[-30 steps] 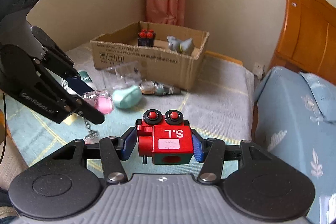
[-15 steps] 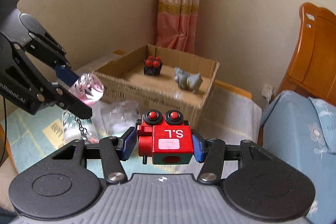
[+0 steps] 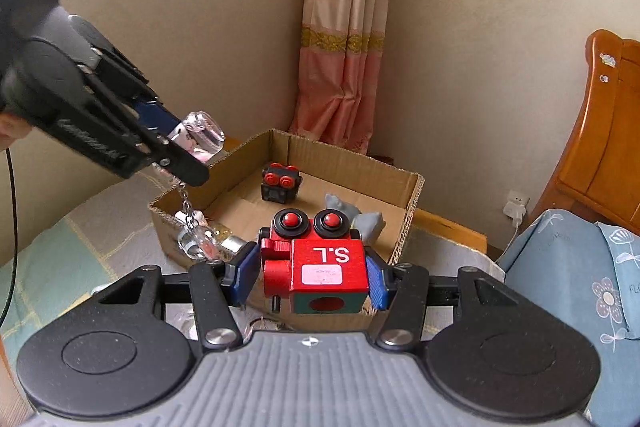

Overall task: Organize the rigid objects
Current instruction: 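Carry the pink keychain into the box with the left tool while the right tool drops the train in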

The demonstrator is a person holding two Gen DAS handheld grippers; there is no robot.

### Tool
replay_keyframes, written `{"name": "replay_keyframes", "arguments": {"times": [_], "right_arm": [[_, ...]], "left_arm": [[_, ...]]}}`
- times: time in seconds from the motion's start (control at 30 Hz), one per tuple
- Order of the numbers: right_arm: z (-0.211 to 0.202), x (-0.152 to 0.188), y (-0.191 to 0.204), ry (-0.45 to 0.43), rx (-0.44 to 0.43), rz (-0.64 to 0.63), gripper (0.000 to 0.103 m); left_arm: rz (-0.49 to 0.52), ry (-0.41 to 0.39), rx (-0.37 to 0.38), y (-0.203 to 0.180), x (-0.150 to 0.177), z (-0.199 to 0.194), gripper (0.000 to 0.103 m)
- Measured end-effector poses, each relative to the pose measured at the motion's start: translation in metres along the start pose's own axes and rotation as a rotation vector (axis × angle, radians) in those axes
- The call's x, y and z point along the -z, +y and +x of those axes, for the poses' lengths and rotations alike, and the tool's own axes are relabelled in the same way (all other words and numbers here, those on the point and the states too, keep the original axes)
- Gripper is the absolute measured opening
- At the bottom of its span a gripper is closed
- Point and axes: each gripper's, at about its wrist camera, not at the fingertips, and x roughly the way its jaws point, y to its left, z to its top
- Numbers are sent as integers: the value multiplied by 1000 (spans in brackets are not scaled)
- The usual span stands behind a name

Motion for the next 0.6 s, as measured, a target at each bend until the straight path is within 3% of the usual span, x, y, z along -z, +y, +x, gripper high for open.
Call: {"name": "replay_keyframes", "arguments": {"times": [0.4,0.43,0.47,0.5,0.53,0.6], "right_arm": [[35,-12,-3,55,9,-22,59],[38,-13,-2,55,9,-23,59],[40,-15,-2,56,10,-25,59],[42,-16,-2,58,9,-26,59],[44,-18,-2,59,8,-27,59],[47,-23,-2,57,5,-27,59]], "left_arm": [[-115,35,-46,45,11,48,33],[-117,34,-47,45,14,50,45],[-118,44,-41,45,16,51,76],[-118,57,-33,46,17,53,93],[-116,48,-36,45,20,51,102],[-96,9,-52,42,27,45,102]]}}
